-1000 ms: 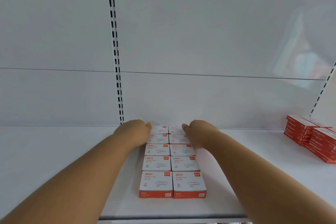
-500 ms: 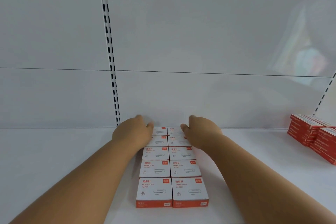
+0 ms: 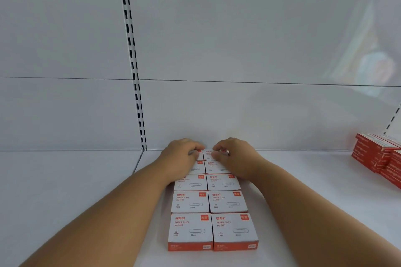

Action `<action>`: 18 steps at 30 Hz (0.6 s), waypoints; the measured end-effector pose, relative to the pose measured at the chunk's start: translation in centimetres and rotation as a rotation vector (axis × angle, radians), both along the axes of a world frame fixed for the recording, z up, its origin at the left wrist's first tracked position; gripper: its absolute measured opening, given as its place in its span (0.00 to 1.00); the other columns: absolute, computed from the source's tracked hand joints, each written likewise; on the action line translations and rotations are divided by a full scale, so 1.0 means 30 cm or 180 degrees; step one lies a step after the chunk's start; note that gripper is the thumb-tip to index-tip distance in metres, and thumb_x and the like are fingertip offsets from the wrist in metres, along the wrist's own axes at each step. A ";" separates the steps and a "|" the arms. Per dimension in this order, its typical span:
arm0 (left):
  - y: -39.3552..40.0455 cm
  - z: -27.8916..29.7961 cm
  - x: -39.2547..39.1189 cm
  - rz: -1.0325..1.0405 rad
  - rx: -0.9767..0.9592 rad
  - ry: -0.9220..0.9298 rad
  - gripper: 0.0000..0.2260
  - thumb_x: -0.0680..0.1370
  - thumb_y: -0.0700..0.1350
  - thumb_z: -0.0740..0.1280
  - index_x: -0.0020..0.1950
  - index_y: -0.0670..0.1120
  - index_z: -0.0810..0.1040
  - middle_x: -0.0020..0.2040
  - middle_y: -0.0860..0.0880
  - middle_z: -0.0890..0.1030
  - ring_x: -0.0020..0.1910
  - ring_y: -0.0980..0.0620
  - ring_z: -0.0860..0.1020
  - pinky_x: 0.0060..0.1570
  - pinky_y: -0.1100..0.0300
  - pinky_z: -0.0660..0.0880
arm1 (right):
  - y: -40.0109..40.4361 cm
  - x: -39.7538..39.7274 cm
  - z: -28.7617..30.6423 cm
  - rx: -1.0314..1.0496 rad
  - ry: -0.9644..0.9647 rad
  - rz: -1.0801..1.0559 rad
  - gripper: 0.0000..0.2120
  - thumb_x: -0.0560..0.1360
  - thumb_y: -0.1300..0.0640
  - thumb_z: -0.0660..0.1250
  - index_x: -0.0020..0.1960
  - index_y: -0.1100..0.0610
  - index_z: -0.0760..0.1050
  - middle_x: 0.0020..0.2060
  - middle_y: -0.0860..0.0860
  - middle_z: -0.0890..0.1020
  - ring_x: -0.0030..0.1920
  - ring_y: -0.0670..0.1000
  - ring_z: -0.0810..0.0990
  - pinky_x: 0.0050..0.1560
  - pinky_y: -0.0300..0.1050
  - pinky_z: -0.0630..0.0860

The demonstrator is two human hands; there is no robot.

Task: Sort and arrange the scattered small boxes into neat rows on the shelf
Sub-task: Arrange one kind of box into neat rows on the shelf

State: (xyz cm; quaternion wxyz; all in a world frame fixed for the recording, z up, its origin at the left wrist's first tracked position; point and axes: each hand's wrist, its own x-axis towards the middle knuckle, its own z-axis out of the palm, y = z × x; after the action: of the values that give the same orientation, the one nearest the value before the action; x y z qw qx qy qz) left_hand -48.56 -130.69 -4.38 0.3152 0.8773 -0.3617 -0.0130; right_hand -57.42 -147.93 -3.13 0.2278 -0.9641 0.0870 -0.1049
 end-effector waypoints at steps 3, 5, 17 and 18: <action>-0.003 -0.001 0.008 -0.0035 0.0114 0.0013 0.14 0.83 0.46 0.60 0.65 0.55 0.78 0.61 0.54 0.76 0.63 0.52 0.73 0.64 0.51 0.71 | 0.003 -0.002 0.002 0.0010 -0.0005 -0.0019 0.14 0.78 0.44 0.63 0.60 0.49 0.78 0.54 0.47 0.78 0.53 0.47 0.75 0.50 0.41 0.68; -0.005 0.001 0.011 -0.0061 0.0118 0.0043 0.13 0.83 0.46 0.59 0.64 0.55 0.78 0.61 0.55 0.76 0.63 0.53 0.73 0.64 0.51 0.72 | 0.004 -0.001 -0.001 0.0001 -0.0005 -0.0058 0.14 0.78 0.44 0.62 0.59 0.48 0.78 0.54 0.47 0.78 0.53 0.47 0.75 0.50 0.41 0.69; 0.006 0.018 -0.006 -0.0097 -0.0054 0.0297 0.14 0.83 0.45 0.60 0.68 0.51 0.77 0.64 0.54 0.77 0.61 0.55 0.75 0.61 0.60 0.71 | 0.003 -0.012 0.001 0.0018 -0.0004 -0.0047 0.14 0.80 0.46 0.60 0.61 0.49 0.77 0.55 0.48 0.78 0.55 0.49 0.76 0.52 0.41 0.68; 0.010 0.021 -0.008 -0.0063 -0.0119 0.0367 0.15 0.83 0.45 0.59 0.69 0.51 0.76 0.65 0.54 0.76 0.62 0.55 0.74 0.62 0.60 0.70 | 0.002 -0.017 0.004 0.0039 -0.0040 -0.0063 0.14 0.80 0.47 0.60 0.62 0.50 0.77 0.56 0.48 0.78 0.55 0.49 0.76 0.53 0.41 0.68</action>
State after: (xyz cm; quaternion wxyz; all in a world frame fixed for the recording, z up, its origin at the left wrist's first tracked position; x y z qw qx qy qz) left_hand -48.81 -130.41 -3.75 0.3518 0.8654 -0.3518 -0.0598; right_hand -57.92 -147.86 -3.00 0.2332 -0.9611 0.0957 -0.1126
